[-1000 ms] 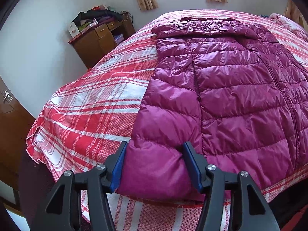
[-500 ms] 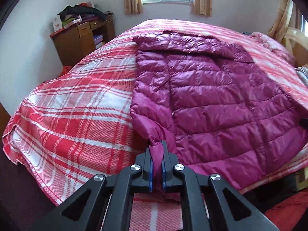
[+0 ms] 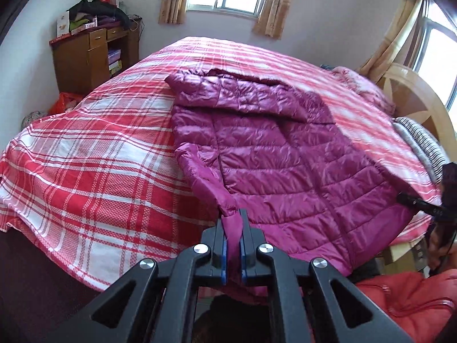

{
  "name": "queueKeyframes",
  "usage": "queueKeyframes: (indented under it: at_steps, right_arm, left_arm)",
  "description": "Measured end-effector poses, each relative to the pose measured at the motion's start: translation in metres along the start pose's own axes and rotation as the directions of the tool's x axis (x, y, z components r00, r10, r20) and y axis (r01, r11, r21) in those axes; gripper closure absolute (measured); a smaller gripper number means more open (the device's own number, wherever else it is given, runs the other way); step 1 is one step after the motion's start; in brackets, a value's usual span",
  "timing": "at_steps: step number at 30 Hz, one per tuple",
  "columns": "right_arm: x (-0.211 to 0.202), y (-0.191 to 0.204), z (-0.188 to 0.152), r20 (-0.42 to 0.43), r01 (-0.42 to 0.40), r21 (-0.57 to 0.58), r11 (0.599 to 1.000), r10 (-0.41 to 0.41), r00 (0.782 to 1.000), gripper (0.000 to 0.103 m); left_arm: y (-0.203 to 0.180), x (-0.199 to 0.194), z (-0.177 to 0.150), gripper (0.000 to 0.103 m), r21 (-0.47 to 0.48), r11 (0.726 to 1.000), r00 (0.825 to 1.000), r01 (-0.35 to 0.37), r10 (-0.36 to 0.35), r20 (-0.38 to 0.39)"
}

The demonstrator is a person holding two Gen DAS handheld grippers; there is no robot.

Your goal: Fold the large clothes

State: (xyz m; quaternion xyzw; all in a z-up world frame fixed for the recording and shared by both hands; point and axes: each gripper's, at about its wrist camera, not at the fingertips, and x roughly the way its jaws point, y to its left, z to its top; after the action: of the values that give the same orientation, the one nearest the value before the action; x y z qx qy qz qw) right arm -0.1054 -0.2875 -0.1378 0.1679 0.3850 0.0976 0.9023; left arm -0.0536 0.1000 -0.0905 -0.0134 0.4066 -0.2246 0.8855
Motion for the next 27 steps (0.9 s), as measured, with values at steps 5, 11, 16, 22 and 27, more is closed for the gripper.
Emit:
queueKeyframes:
  at_steps: [5,11,16,22,27]
  right_arm:
    - [-0.014,-0.001,0.01,0.019,-0.075,0.051,0.996,0.074,0.997,0.091]
    - [-0.018,-0.007,0.059,0.057,-0.161,0.104,0.981,0.156,0.986,0.091]
    - [-0.008,-0.015,0.121,0.092,-0.151,0.097,0.984,0.142,0.986,0.091]
    - [0.042,-0.033,0.188,0.086,-0.063,0.127,0.99,0.053,0.995,0.091]
    - [0.103,-0.062,0.229,0.053,-0.017,0.198,0.98,0.006,0.999,0.092]
  left_arm:
    - [0.0,-0.024,0.014,0.098,-0.03,0.999,0.999,-0.016,0.017,0.046]
    - [0.014,-0.011,0.066,0.098,-0.089,0.993,0.996,-0.073,0.077,0.047]
    - [0.019,0.017,0.127,0.097,-0.103,0.987,0.986,-0.127,0.137,0.093]
    - [0.031,0.096,0.199,0.097,-0.123,0.968,0.972,-0.219,0.228,0.057]
    - [0.049,0.171,0.24,0.097,-0.136,0.946,0.955,-0.295,0.293,-0.031]
